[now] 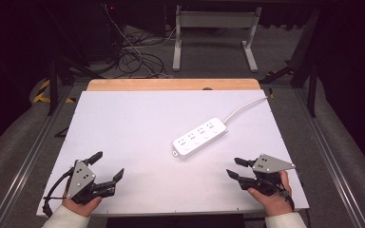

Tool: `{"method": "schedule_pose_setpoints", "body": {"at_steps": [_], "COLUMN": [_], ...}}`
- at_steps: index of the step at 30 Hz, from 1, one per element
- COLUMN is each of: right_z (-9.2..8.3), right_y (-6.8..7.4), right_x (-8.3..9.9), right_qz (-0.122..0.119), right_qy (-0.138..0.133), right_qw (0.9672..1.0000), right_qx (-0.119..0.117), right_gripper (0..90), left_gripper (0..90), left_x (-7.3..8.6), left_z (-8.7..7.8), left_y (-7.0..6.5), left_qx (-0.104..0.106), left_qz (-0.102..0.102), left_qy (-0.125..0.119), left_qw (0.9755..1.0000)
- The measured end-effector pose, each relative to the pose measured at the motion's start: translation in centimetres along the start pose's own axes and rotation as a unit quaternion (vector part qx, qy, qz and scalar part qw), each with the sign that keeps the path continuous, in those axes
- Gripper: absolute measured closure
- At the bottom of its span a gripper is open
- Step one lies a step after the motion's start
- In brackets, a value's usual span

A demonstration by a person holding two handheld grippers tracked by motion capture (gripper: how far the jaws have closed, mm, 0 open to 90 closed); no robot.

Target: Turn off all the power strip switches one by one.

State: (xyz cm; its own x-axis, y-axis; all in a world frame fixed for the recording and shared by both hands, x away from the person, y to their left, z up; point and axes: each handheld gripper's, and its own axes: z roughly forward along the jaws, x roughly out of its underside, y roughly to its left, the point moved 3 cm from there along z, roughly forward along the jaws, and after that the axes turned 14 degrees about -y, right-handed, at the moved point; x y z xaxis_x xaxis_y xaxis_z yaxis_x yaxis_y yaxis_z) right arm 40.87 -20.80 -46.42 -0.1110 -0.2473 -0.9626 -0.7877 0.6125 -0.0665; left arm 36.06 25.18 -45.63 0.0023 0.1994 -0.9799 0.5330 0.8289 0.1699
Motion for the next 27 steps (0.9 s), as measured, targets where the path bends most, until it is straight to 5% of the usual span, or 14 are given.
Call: {"method": "schedule_pose_setpoints", "body": {"at_steps": [15,27], "right_z": [1.4,4.3], "right_y": [-0.3,-0.5], "right_x": [-2.3,-4.6], "right_qz": [0.005,-0.002], "right_qy": [-0.003,0.003], "right_qw": [0.9998,0.9994], "right_qx": [-0.017,-0.035], "right_gripper": [49.3,48.9], "left_gripper": [15.7,15.7], "left_x": [0.0,0.0], "left_z": [0.0,0.0], "left_y": [-0.1,0.0], "left_qx": [-0.001,-0.001], "left_qz": [0.004,0.007], "left_qy": [0.002,0.003], "left_qw": [1.0,1.0]}}
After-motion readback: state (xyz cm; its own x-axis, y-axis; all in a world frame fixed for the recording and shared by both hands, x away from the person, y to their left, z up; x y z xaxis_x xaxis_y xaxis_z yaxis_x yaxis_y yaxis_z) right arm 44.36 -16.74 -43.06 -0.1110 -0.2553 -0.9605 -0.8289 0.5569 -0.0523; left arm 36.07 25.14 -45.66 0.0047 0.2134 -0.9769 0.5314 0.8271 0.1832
